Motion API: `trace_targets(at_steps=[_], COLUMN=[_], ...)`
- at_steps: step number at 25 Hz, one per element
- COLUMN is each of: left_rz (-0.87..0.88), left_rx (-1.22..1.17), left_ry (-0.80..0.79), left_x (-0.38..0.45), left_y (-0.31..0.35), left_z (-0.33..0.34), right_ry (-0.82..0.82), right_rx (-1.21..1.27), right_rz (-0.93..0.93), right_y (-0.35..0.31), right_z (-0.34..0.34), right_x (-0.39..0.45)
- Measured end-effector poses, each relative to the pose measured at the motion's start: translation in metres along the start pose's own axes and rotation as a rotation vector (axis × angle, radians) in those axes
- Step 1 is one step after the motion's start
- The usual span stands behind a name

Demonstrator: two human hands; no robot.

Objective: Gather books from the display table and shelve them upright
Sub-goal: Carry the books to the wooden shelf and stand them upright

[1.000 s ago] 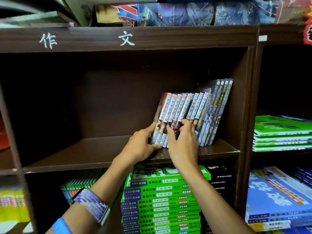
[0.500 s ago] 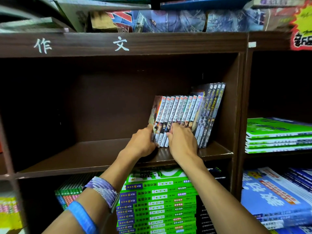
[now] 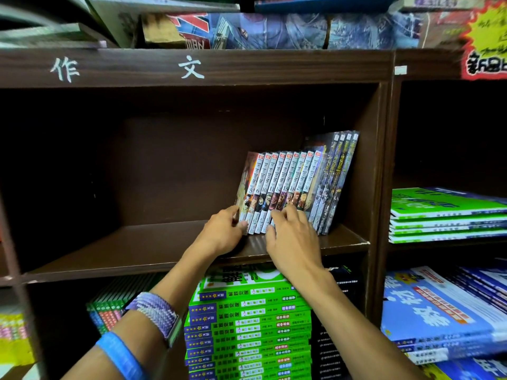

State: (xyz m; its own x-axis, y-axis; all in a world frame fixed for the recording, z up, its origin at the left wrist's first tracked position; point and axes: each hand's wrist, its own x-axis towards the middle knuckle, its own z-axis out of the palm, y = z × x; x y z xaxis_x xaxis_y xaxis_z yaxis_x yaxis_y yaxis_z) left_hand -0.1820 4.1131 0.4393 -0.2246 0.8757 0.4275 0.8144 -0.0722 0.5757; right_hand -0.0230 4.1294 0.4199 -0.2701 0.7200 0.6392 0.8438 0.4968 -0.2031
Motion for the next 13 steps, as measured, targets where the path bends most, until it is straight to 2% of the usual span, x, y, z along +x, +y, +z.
trace_targets(at_steps=[5, 9, 10, 13], left_rz=[-0.077, -0.109, -0.104, -0.087], left_rx=[0.147, 0.21, 0.205, 0.151], left_ry=[0.124, 0.18, 0.189, 0.149], left_x=[-0.006, -0.006, -0.007, -0.005], left_y=[0.003, 0.002, 0.002, -0.001], left_z=[0.006, 0.01, 0.009, 0.005], right_ry=[0.005, 0.185, 0.176, 0.015], right_rx=[-0.031, -0.058, -0.077, -0.093], right_rz=[-0.039, -0.014, -0.007, 0.01], right_y=[0.001, 0.014, 0.017, 0.016], right_z=[0.004, 0.006, 0.007, 0.016], right_x=[-0.005, -0.014, -0.017, -0.019])
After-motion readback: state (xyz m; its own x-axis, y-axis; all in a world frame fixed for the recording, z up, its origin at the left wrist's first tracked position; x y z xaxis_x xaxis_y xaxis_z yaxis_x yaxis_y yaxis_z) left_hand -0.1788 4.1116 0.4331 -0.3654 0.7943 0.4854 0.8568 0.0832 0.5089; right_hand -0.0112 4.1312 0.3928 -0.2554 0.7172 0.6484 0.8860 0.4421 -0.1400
